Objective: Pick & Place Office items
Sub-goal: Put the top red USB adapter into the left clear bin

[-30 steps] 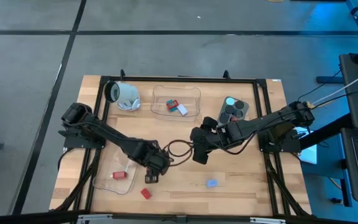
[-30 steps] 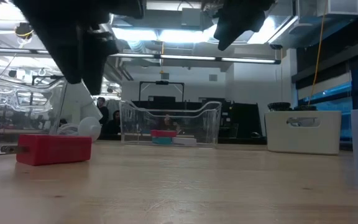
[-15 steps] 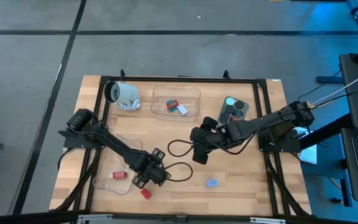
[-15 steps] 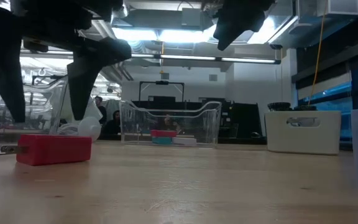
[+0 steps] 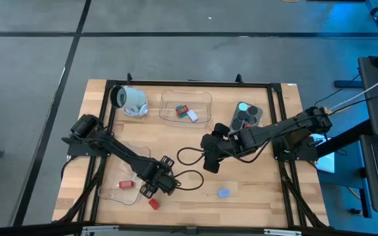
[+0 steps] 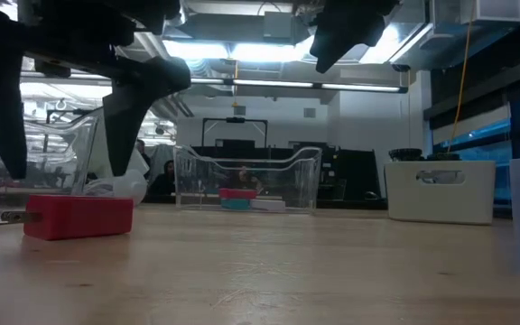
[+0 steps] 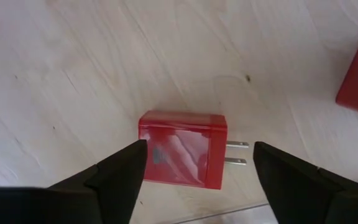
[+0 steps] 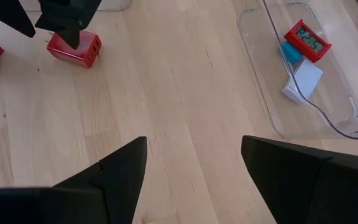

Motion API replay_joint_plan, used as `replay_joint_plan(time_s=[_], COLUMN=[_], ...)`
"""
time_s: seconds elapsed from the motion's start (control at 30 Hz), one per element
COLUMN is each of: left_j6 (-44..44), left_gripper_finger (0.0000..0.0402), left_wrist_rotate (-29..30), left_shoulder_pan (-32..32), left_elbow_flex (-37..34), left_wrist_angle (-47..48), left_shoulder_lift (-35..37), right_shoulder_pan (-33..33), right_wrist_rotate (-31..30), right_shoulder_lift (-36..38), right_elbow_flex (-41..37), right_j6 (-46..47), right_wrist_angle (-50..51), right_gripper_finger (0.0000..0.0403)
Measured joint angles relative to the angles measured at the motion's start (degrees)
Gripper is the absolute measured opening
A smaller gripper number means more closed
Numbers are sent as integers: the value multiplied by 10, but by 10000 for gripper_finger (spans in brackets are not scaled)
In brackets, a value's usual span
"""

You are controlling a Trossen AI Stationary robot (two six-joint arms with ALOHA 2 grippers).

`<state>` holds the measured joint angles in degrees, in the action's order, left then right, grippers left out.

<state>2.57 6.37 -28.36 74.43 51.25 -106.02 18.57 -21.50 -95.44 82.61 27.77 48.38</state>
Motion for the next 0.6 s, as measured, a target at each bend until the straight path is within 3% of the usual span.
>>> replay_joint_plan(time_s=[0.23, 0.6], left_j6=[12, 12], left_gripper_finger=[328, 333], left_wrist_rotate=[-3, -74], left_shoulder_pan=[6, 47], left_elbow_flex=[0, 0], left_wrist_angle=[0, -18], left_shoulder_lift=[-4, -3], right_shoulder_pan=[0, 0], right_wrist_rotate=[0, 0], right_shoulder_lift=[0, 0], right_elbow_flex=[0, 0], right_j6=[0, 0], right_wrist_angle=[0, 0], right_gripper_finger=[265, 265])
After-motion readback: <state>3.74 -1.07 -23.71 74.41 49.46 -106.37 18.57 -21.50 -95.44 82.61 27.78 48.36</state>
